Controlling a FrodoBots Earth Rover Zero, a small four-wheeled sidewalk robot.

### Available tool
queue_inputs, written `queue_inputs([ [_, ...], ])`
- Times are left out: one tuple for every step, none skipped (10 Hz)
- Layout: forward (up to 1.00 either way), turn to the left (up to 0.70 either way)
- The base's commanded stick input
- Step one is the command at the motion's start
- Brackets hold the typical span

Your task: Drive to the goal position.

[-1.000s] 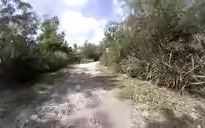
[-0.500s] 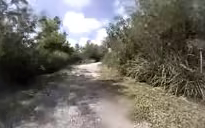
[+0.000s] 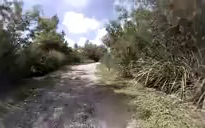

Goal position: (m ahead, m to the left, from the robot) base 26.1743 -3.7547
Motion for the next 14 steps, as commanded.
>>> queue_inputs([
  [0.85,0.00],
  [0.85,0.00],
  [0.85,0.07],
  [0.85,0.25],
  [0.85,0.34],
  [0.85,0.34],
  [0.85,0.34],
  [0.85,0.34],
  [0.85,0.28],
  [0.85,0.00],
  [0.85,0.00],
  [0.85,0.00],
  [0.85,0.00],
  [0.85,0.00],
])
